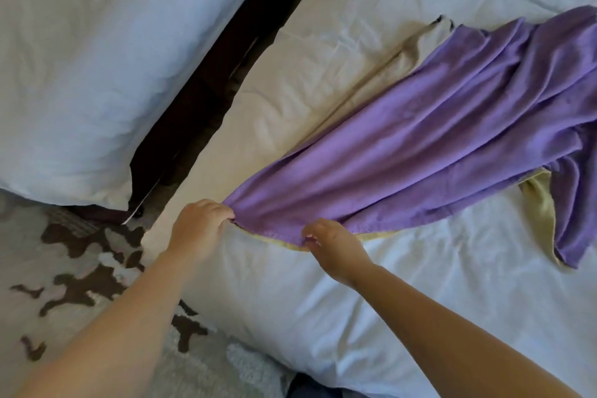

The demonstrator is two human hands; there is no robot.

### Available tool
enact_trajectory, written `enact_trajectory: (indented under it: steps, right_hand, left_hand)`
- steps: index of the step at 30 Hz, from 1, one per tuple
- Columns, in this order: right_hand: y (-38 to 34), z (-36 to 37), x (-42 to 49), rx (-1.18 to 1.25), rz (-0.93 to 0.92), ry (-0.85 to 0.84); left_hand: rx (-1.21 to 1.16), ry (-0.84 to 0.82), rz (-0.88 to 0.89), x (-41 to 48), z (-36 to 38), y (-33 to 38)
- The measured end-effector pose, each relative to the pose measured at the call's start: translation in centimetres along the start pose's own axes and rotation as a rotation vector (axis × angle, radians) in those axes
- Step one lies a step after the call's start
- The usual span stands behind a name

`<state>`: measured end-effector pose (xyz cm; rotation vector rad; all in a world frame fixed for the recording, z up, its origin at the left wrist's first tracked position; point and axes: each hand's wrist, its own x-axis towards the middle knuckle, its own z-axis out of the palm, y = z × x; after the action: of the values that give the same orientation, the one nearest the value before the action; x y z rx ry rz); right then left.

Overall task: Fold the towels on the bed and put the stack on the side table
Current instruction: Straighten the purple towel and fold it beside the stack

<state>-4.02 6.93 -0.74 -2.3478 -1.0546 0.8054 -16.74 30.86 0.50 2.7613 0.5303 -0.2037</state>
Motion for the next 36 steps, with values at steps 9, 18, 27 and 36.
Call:
enact_trajectory:
  steps: [9, 18, 27, 36]
  right_hand:
    - [10.5, -6.0, -6.2, 0.093, 0.277, 0.357]
    - [25.7, -12.0, -15.0, 0.164, 0.719, 0.622]
    - [32.6, -14.2, -13.1, 0.147, 0.806, 0.653]
    - [33.6, -16.9, -15.7, -0.187, 0.643, 0.493]
  left_hand:
    - [-0.137, 0.126, 0.216, 3.9, 3.2, 13.1]
    - [-0.157, -0.023, 0.471, 10.2, 10.0, 30.8]
    - [0.216, -0.107, 0.19, 14.3, 15.9, 37.3]
    - [0.104, -0.032, 0.172, 15.5, 14.7, 38.0]
